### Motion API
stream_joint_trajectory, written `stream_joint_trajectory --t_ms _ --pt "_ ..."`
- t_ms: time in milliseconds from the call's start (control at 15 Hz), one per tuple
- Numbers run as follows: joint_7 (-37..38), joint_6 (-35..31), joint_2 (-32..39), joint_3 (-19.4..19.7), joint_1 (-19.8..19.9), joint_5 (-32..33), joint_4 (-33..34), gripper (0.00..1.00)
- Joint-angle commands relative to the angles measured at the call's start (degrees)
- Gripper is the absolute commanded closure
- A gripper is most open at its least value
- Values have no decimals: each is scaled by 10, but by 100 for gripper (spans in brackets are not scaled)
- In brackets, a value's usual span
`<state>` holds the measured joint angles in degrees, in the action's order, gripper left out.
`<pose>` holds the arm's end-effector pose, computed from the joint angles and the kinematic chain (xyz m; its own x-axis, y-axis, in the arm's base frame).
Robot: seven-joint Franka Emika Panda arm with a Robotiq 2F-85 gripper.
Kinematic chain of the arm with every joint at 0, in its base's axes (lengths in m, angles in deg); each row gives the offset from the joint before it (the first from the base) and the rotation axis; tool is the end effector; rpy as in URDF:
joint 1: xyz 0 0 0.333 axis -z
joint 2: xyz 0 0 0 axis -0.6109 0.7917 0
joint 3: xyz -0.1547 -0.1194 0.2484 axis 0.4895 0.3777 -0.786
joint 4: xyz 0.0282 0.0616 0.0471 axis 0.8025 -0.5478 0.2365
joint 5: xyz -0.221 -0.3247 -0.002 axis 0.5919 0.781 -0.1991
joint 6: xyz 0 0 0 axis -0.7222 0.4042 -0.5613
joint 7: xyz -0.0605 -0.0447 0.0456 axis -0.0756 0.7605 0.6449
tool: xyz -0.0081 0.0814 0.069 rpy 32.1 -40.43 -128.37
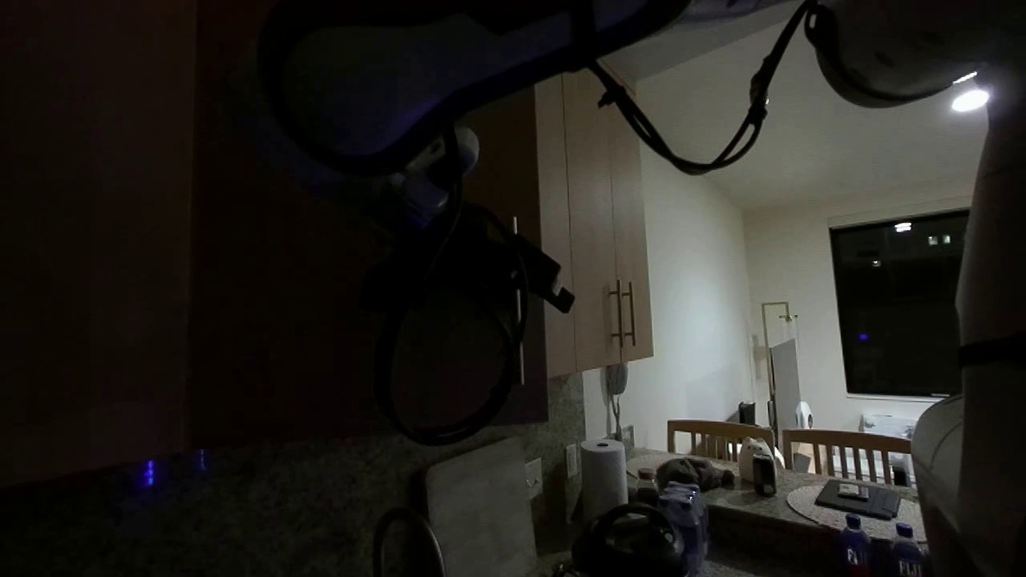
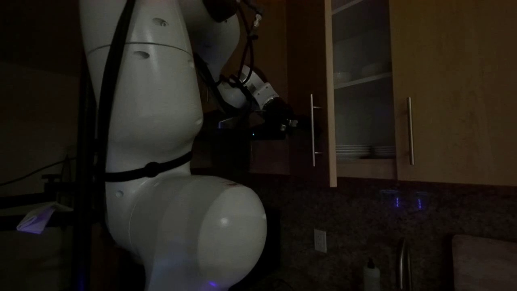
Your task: Open the cabinet door on the right of the hood of the stove
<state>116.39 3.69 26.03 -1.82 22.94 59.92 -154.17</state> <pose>0.3681 0.2093 0.5651 -0.1503 -0.5146 0.8442 -0.9841 0.1593 -0.0781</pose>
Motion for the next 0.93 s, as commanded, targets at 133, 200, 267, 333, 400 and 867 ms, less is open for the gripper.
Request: stream_joint_trajectory --t_ms 133,200,267,333,400,867 --pt "85 67 54 3 -11 -101 42 0" --pt "95 73 57 4 -13 -111 48 0" --pt "106 78 57 4 -15 -121 51 0" --pt "114 83 57 5 -16 -129 55 0" --pt "124 89 56 5 -17 -137 61 0" --pt "188 152 96 -5 -29 -142 140 0"
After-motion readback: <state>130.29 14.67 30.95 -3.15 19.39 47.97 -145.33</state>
